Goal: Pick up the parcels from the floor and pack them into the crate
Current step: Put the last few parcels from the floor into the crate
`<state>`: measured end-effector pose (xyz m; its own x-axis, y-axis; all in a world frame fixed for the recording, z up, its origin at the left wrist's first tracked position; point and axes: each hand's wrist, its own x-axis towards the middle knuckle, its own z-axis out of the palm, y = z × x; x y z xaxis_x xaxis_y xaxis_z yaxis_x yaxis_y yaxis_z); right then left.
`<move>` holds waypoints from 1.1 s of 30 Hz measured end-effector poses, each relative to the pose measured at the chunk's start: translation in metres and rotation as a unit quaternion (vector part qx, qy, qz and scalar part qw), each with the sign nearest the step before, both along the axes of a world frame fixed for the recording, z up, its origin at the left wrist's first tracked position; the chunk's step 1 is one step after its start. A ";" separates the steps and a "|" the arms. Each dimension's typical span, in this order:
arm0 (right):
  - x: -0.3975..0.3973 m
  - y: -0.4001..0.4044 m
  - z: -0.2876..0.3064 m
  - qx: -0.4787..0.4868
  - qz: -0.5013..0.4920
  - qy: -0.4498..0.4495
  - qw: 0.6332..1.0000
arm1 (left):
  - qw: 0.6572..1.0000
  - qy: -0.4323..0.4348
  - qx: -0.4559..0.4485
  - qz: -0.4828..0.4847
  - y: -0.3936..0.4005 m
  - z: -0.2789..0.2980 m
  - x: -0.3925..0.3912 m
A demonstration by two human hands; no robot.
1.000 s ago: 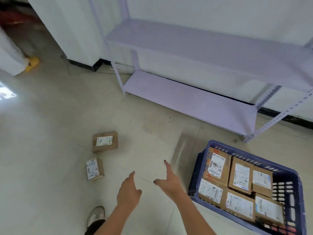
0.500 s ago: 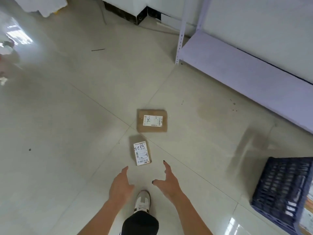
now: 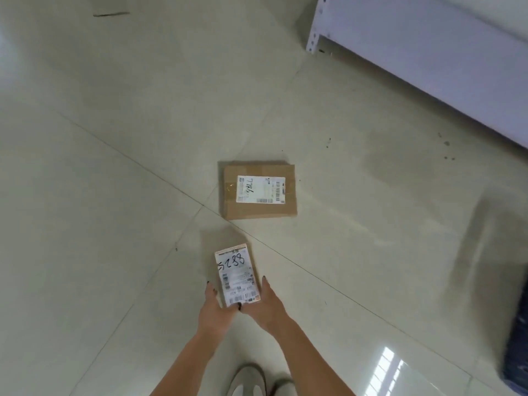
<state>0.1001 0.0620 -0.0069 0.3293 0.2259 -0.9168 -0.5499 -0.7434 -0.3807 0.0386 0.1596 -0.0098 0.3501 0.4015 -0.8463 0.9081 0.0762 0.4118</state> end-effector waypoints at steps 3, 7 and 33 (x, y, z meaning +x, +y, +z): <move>-0.005 0.000 -0.003 0.006 -0.025 -0.005 1.000 | 0.999 -0.027 0.004 0.028 -0.011 -0.010 0.000; -0.012 -0.028 0.043 -0.009 -0.077 0.023 0.997 | 0.994 -0.073 0.067 -0.041 -0.033 0.033 0.006; 0.000 -0.664 0.304 0.046 -0.625 -0.086 0.775 | 0.813 -0.292 -0.014 -0.504 -0.653 0.264 0.107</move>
